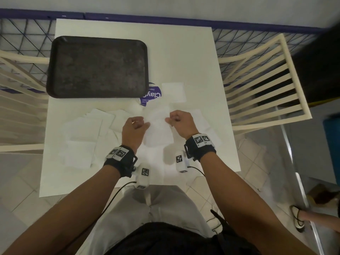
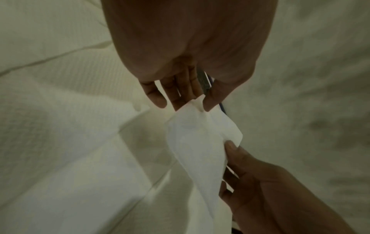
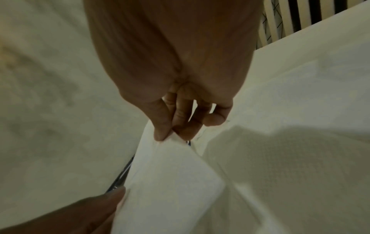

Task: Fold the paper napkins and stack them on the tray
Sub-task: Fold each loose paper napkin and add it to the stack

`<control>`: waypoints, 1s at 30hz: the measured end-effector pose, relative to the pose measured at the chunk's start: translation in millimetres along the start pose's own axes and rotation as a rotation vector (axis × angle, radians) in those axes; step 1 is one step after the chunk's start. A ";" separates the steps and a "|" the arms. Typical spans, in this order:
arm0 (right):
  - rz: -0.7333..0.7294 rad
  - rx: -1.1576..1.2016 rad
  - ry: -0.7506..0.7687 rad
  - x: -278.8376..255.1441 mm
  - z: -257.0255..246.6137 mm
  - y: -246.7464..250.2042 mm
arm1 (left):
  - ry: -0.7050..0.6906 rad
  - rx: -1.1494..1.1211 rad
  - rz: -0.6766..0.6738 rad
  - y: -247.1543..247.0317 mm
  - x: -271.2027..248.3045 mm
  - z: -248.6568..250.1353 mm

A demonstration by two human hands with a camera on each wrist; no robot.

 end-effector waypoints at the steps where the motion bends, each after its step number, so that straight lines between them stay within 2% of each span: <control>1: 0.005 0.035 0.017 -2.0 -5.3 -0.9 | -0.026 -0.061 0.001 3.6 0.0 4.9; 6: 0.005 0.185 0.138 -14.4 -31.2 -5.3 | -0.201 -0.092 0.003 21.5 -1.2 26.8; 10: -0.025 0.103 0.299 -21.5 -45.2 -9.5 | -0.333 -0.008 0.001 32.0 -1.5 35.2; 16: 0.046 -0.026 0.322 -25.3 -54.2 -17.6 | -0.348 0.097 0.007 42.2 0.8 38.6; 20: 0.084 -0.041 0.304 -27.0 -56.8 -20.8 | -0.435 0.236 0.057 47.9 -1.1 44.0; 30: 0.085 -0.133 0.368 -28.7 -61.2 -23.5 | -0.545 0.361 0.099 53.9 0.9 45.4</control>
Point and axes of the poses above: each hand's wrist, its own x-axis towards the middle knuckle, its own y-axis out of the back of the hand, z = x × y, the point moved 2 cm from there along x, towards the middle knuckle, and after that the axes turned 4 degrees about z, right-handed, at the moved point
